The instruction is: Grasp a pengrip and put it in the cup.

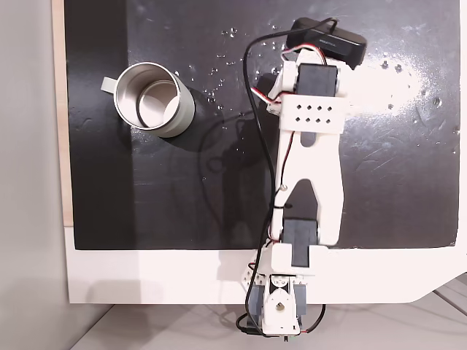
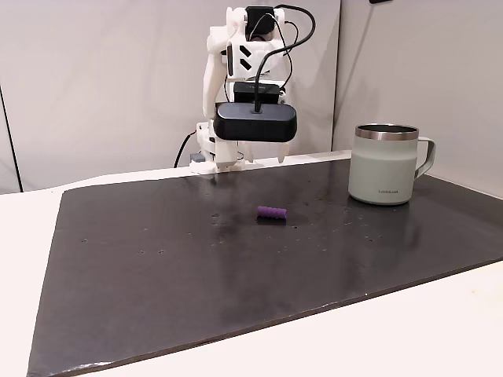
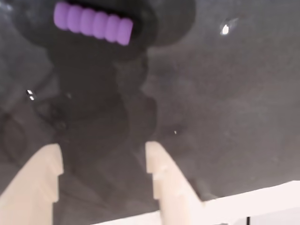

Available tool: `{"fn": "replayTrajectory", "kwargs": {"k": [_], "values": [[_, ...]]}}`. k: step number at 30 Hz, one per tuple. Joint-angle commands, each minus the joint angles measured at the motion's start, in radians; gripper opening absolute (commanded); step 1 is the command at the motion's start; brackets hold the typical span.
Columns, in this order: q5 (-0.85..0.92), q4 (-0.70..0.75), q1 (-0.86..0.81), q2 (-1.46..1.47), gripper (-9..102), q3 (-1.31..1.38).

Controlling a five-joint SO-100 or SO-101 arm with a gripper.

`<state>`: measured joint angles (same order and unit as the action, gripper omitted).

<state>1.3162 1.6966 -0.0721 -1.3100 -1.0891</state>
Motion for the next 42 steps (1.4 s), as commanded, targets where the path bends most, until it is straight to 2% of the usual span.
{"fn": "replayTrajectory", "kwargs": {"k": [1,10,21,26,42], "values": [[0.048,0.031,0.006,0.025,18,0.095],[0.249,0.037,-0.009,0.117,19,0.183],[0.4,0.04,-0.048,0.439,21,0.548],[0.402,0.043,-0.026,0.571,21,0.692],[0.373,0.052,0.018,0.652,21,0.632]]}}
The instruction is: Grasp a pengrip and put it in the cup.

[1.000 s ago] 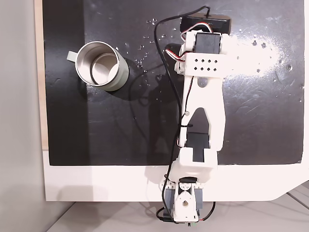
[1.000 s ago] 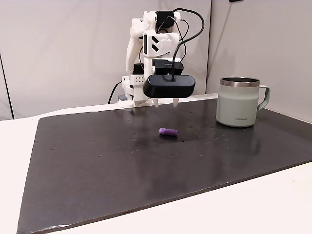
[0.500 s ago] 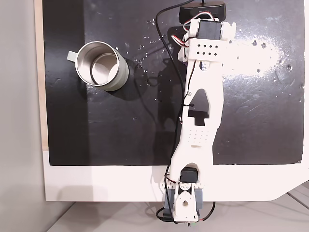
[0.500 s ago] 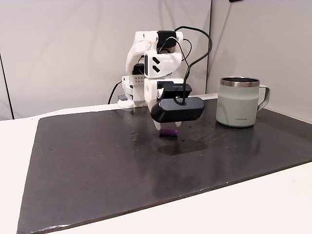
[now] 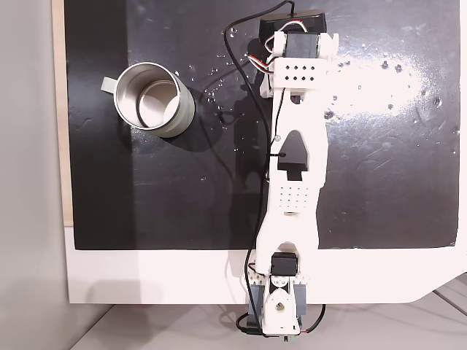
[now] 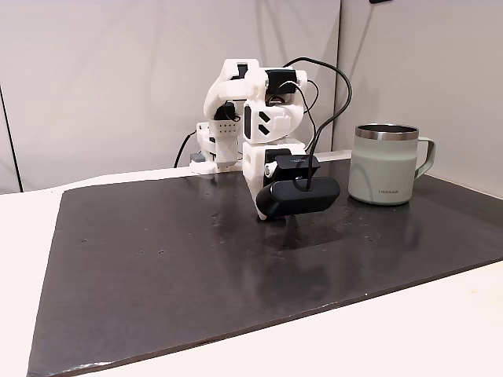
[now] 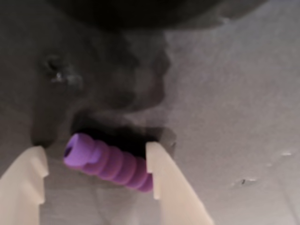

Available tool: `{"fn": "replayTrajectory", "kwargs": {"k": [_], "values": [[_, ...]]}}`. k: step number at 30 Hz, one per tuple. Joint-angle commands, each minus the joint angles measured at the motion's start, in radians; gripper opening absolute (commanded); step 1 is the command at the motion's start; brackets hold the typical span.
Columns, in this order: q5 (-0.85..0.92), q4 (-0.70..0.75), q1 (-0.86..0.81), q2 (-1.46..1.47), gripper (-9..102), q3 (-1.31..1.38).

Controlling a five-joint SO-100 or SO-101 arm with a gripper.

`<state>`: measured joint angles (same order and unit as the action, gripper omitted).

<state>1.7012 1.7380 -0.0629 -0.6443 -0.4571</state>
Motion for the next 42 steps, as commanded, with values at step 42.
{"fn": "replayTrajectory", "kwargs": {"k": [42], "values": [[-0.109,0.015,0.035,-0.586,0,-0.305]]}}
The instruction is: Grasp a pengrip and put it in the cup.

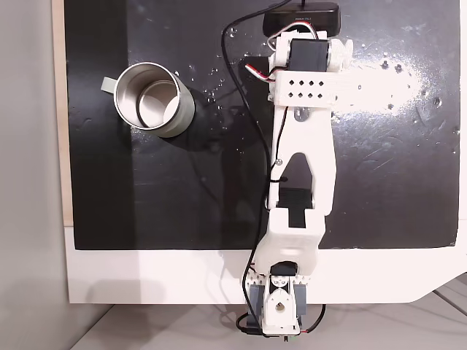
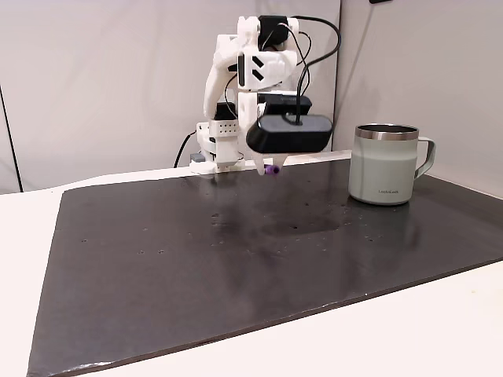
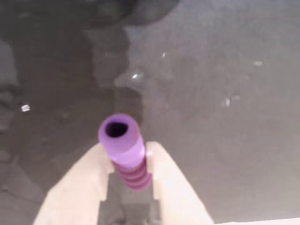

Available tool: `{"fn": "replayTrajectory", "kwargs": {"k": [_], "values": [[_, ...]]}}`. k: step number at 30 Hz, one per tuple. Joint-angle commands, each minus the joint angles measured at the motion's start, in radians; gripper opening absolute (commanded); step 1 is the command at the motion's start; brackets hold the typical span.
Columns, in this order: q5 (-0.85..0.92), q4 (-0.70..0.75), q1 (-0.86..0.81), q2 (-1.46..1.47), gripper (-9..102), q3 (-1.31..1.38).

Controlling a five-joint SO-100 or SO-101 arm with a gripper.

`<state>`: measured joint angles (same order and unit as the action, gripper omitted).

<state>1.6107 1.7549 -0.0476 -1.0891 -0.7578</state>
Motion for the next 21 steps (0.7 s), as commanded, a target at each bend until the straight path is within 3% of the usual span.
{"fn": "replayTrajectory", "kwargs": {"k": [1,8,21], "values": [[-0.025,-0.002,0.028,-0.169,0,-0.012],[-0.15,-0.002,0.126,-0.313,0,-0.012],[-0.594,-0.002,0.41,-0.376,0,0.038]]}}
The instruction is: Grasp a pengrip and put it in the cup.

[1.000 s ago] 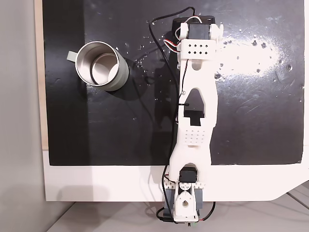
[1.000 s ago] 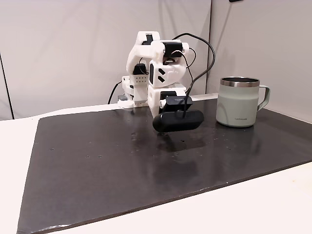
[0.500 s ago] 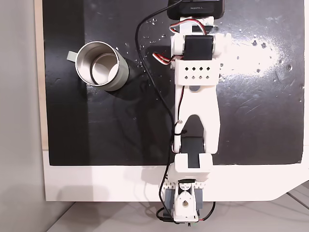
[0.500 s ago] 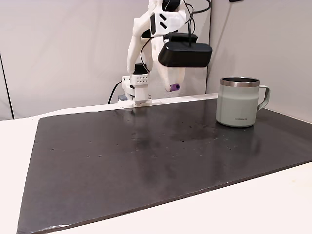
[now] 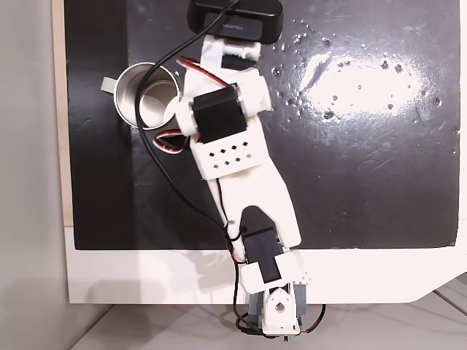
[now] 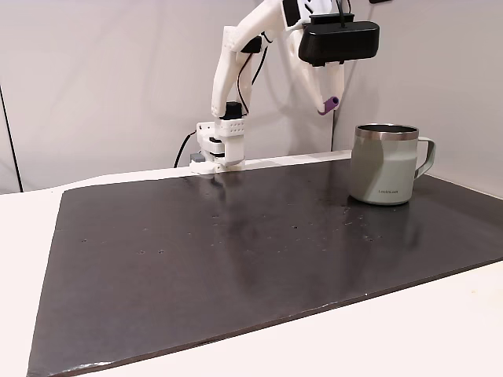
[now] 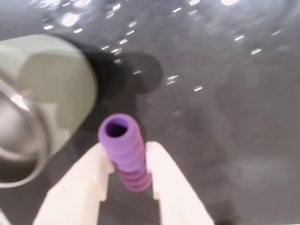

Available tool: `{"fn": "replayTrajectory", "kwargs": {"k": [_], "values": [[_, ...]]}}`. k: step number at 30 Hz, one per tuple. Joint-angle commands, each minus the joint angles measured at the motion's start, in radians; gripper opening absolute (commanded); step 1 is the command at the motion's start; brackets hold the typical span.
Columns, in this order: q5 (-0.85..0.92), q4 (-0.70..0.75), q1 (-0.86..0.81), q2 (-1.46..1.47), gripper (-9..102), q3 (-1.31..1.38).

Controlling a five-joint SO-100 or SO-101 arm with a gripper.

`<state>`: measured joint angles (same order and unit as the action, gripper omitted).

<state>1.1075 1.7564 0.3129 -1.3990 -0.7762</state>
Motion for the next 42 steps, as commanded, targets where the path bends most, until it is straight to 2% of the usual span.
{"fn": "replayTrajectory", "kwargs": {"k": [1,8,22,35,37,40,42], "values": [[-0.124,-0.003,0.064,-0.058,0,0.067],[-0.318,-0.003,0.141,0.063,0,0.212],[-0.577,-0.005,0.256,0.305,0,0.486],[-0.647,-0.005,0.285,0.359,1,0.535],[-0.658,-0.003,0.278,0.359,4,0.535],[-0.658,-0.003,0.273,0.344,23,0.514],[-0.658,-0.003,0.272,0.337,31,0.509]]}}
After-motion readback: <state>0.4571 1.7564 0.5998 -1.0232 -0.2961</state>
